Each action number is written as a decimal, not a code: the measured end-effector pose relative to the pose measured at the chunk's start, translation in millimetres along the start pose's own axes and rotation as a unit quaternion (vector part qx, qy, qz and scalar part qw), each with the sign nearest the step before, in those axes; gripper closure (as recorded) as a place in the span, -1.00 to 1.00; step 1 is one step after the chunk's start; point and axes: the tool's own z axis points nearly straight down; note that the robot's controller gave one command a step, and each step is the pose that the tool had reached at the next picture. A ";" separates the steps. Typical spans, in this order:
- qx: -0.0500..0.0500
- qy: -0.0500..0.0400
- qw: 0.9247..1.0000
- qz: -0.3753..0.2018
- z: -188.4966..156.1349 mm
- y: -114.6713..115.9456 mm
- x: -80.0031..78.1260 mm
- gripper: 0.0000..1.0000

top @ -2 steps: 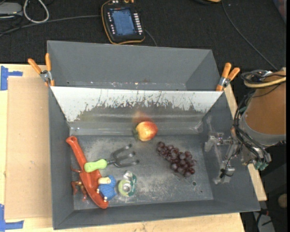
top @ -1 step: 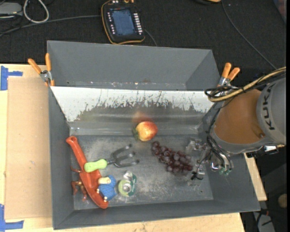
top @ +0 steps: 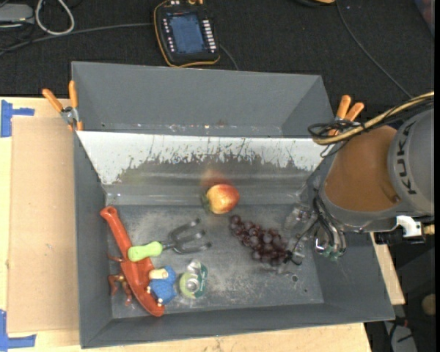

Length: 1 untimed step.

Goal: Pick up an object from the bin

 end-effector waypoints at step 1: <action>0.000 0.004 1.000 -0.012 23.1 37.9 9.3 -1.00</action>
Offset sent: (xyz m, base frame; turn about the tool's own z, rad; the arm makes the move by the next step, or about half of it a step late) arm 0.0121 0.0389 -0.0517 0.1649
